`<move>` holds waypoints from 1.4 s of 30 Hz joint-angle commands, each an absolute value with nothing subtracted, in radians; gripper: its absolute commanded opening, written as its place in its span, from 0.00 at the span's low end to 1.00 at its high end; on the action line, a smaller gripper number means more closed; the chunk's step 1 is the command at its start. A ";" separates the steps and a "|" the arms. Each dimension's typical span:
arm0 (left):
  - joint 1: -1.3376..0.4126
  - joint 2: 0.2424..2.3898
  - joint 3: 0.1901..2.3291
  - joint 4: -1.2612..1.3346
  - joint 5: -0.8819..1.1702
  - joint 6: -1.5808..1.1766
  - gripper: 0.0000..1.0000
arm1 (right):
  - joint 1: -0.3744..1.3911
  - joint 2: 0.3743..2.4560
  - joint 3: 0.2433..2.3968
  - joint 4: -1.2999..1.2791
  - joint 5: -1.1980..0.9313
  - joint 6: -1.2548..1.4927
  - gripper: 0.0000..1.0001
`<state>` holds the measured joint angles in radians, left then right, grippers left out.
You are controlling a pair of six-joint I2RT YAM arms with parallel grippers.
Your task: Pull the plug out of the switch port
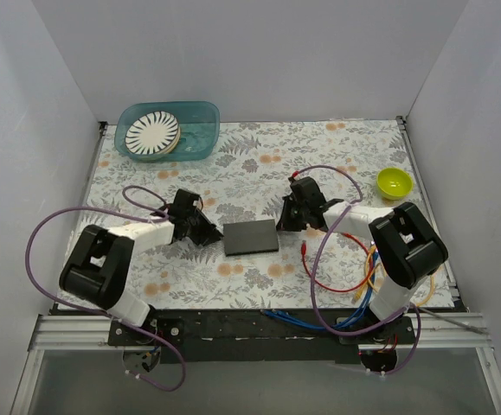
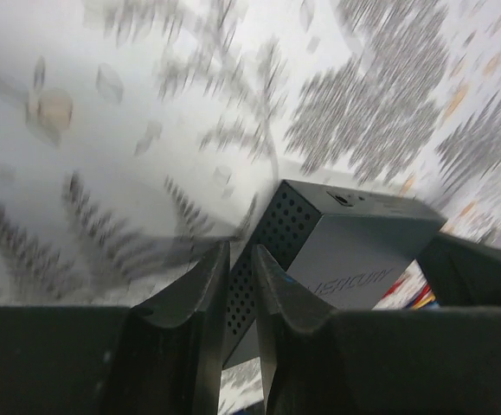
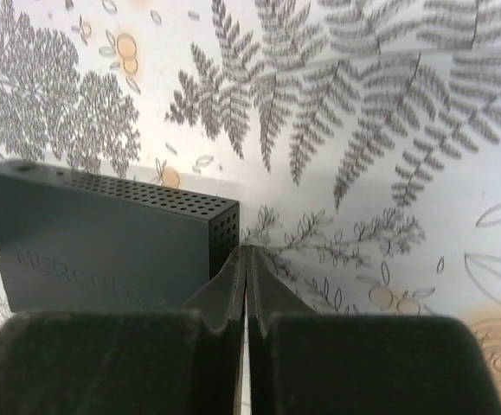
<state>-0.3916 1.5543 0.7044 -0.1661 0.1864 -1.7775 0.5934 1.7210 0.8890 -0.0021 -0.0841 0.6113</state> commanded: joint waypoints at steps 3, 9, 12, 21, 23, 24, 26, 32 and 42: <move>-0.477 1.361 0.586 -0.204 0.229 -1.879 0.18 | 0.660 1.677 0.744 -0.066 -0.201 0.620 0.01; -0.479 1.249 0.561 -0.264 0.140 -1.904 0.22 | 0.669 1.623 0.747 -0.090 -0.206 0.615 0.01; -0.474 1.247 0.623 -0.316 0.091 -1.869 0.25 | 0.669 1.611 0.785 -0.133 -0.204 0.603 0.01; -0.443 1.276 0.928 -0.609 -0.188 -1.810 0.89 | 0.667 1.385 0.994 -0.382 0.165 0.560 0.27; -0.427 1.282 0.991 -0.682 -0.259 -1.806 0.98 | 0.667 1.339 1.038 -0.399 0.195 0.528 0.34; -0.419 1.288 1.009 -0.699 -0.273 -1.792 0.98 | 0.670 1.322 1.048 -0.397 0.205 0.487 0.37; -0.400 1.313 1.049 -0.730 -0.285 -1.772 0.98 | 0.673 1.273 1.077 -0.410 0.232 0.460 0.45; -0.382 1.426 1.129 -0.765 -0.189 -1.718 0.98 | 0.698 1.125 1.051 -0.376 0.304 0.390 0.99; -0.382 1.439 1.071 -0.594 -0.002 -1.640 0.98 | 0.732 0.853 0.822 -0.160 0.272 0.353 0.99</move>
<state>-0.3817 1.5276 1.0981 -0.7010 -0.0937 -1.7126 0.7235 0.9249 0.8268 -0.2810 0.2626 0.3931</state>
